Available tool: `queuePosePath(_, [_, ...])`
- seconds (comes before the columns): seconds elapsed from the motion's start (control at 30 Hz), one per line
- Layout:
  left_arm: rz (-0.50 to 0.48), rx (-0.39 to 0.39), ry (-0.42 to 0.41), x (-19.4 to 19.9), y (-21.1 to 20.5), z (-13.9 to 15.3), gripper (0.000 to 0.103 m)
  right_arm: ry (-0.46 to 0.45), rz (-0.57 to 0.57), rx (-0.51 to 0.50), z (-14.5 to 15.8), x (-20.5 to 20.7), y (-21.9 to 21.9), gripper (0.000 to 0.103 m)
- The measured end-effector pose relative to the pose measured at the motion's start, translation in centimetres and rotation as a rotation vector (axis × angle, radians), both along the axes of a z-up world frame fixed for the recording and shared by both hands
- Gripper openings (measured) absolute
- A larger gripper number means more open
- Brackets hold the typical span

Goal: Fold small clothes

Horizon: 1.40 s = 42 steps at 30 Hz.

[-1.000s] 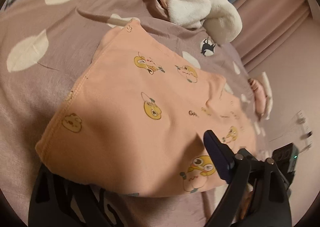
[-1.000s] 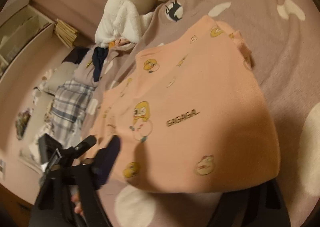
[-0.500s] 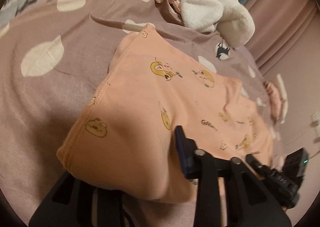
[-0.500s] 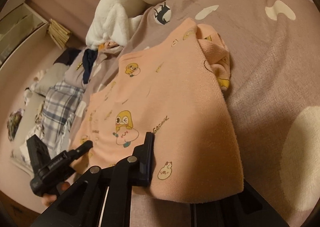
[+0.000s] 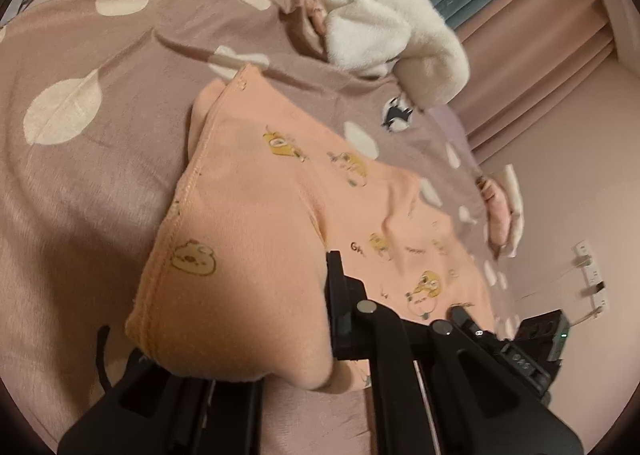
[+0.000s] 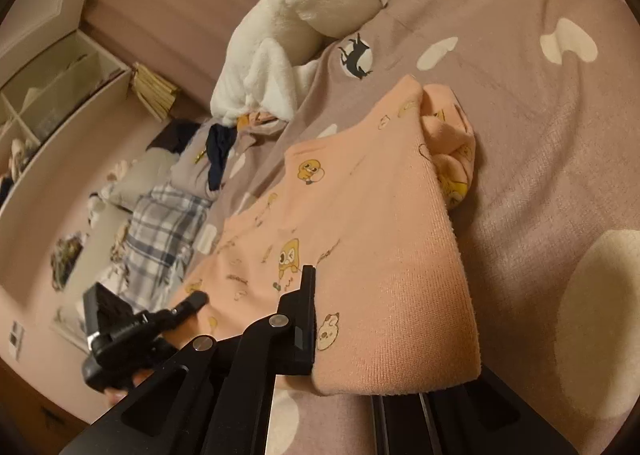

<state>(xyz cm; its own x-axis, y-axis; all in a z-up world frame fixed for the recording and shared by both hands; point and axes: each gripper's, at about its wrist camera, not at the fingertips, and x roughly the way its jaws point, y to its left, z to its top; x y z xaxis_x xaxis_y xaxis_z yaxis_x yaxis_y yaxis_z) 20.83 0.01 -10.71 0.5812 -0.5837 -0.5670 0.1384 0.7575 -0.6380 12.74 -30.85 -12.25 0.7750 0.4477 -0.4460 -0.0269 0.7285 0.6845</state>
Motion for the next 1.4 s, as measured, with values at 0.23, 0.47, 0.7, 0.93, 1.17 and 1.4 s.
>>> queuePosePath(0.23, [-0.012,-0.049,0.006,-1.2,0.9,0.8,0.004,0.048,0.015,-0.007,0.0,-0.6,0.5,0.007])
queuePosePath(0.47, [0.007,-0.045,-0.013,-4.2,1.4,1.7,0.002,0.018,0.037,-0.004,1.7,-2.9,1.6,0.007])
queuePosePath(0.7, [0.001,-0.139,0.091,-2.4,1.6,-0.9,0.007,0.040,0.005,0.034,0.6,-3.5,1.2,0.006])
queuePosePath(0.93, [0.108,-0.185,0.123,-1.1,2.3,-2.0,0.063,0.088,0.010,0.031,-1.1,-2.4,0.8,0.007])
queuePosePath(1.17, [0.132,-0.110,0.106,1.3,0.7,-1.4,0.079,0.137,0.014,0.021,-2.0,-1.6,0.8,0.007])
queuePosePath(1.4, [0.163,0.039,0.119,2.6,0.7,-1.6,0.013,0.129,0.006,-0.024,-1.7,-1.9,1.3,0.006])
